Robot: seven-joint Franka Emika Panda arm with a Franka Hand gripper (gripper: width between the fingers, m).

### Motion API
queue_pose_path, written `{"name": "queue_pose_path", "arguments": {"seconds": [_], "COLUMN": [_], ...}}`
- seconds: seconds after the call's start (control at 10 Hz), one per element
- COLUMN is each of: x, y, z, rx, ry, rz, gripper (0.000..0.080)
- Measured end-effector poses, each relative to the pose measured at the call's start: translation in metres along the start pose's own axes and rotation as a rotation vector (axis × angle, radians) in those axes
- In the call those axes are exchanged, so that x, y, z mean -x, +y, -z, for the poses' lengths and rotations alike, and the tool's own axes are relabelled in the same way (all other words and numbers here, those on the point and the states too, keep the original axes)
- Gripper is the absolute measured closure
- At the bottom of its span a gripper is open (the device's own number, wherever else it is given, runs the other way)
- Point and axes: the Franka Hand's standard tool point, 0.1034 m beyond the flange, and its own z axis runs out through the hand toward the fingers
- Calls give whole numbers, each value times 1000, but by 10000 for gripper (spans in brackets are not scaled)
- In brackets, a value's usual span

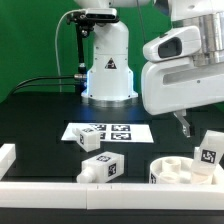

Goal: Assemble stool

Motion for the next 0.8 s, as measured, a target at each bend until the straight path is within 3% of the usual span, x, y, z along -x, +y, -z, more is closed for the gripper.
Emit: {"name": "queue_pose_path", "arguments": {"seconds": [0.1, 0.2, 0.6, 0.8], "x": [2, 4, 14, 13], "y": [-1, 0, 3, 4], "z": [0, 0, -25, -27], "rx": [27, 35, 36, 40], "ry": [-21, -52, -114, -110], "rz": [218, 380, 686, 687], "gripper": [150, 150, 150, 176]}}
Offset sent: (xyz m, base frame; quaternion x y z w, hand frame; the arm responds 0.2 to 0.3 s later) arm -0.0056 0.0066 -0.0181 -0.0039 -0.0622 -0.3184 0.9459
